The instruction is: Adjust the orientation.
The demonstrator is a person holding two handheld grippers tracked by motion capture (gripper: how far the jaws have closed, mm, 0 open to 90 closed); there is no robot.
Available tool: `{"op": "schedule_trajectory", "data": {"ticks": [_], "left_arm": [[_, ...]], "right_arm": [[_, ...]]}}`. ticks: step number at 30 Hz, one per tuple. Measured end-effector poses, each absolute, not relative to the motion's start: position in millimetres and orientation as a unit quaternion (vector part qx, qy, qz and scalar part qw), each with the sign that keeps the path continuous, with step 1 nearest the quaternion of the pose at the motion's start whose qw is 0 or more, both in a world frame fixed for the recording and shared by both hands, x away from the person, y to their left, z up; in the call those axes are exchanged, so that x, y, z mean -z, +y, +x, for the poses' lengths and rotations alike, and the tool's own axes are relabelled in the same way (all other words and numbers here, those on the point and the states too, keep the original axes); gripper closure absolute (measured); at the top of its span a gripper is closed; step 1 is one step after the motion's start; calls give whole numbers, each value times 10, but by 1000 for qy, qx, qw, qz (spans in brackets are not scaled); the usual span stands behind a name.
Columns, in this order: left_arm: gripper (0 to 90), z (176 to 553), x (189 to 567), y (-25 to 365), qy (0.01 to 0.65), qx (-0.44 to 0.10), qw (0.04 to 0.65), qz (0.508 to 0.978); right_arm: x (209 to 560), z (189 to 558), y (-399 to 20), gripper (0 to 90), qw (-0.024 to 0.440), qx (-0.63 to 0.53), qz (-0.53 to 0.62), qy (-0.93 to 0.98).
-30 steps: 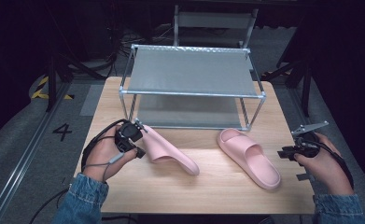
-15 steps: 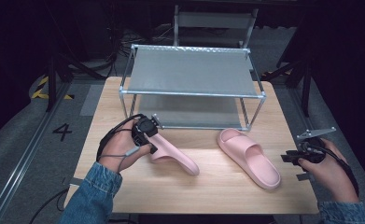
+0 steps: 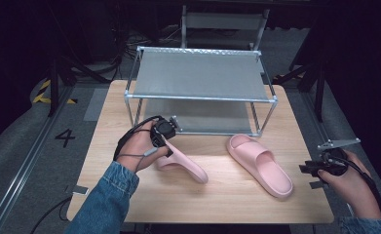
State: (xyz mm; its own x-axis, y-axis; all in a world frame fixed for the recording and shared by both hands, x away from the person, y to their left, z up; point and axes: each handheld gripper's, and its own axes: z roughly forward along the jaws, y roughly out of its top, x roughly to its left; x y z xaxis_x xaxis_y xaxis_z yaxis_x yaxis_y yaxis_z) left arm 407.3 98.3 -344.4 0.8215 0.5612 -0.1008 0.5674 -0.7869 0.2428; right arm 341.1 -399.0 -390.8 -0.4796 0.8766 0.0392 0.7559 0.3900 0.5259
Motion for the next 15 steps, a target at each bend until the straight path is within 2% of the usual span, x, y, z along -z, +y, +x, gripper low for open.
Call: {"op": "schedule_trajectory", "data": {"ticks": [9, 15], "left_arm": [[894, 4179, 3491, 870, 300, 21, 120, 946], [878, 4243, 3488, 798, 298, 13, 139, 944]], "right_arm": [[3912, 3372, -4028, 640, 122, -245, 500, 822], [3900, 3374, -4059, 636, 126, -247, 501, 820]]}}
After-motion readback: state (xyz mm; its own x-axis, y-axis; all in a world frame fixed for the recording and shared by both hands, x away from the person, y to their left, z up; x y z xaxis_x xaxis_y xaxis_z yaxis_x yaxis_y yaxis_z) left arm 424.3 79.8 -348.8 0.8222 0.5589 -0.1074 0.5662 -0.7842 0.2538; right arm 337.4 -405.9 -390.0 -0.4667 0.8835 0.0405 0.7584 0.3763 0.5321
